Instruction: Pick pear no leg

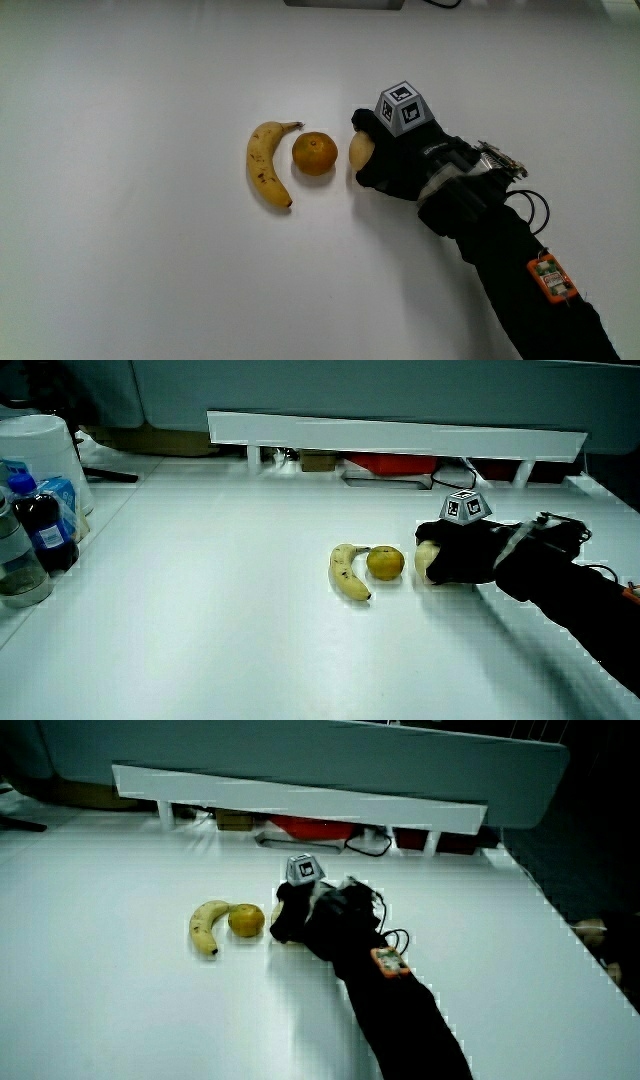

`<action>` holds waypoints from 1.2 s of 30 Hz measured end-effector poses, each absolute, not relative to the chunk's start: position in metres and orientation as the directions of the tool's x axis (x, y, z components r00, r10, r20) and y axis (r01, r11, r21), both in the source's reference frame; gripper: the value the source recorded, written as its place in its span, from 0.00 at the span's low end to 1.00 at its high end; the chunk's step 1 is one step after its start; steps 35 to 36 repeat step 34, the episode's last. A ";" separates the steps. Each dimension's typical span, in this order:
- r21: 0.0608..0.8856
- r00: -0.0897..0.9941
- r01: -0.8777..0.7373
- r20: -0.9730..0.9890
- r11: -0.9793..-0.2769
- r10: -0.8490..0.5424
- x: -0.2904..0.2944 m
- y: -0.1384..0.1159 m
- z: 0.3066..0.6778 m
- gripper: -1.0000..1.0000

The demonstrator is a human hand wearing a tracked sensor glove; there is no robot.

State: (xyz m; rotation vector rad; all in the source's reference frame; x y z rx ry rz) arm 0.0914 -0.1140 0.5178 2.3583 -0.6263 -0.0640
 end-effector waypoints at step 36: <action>0.363 0.664 -0.726 0.149 -0.584 -0.733 0.064 -0.044 0.353 1.00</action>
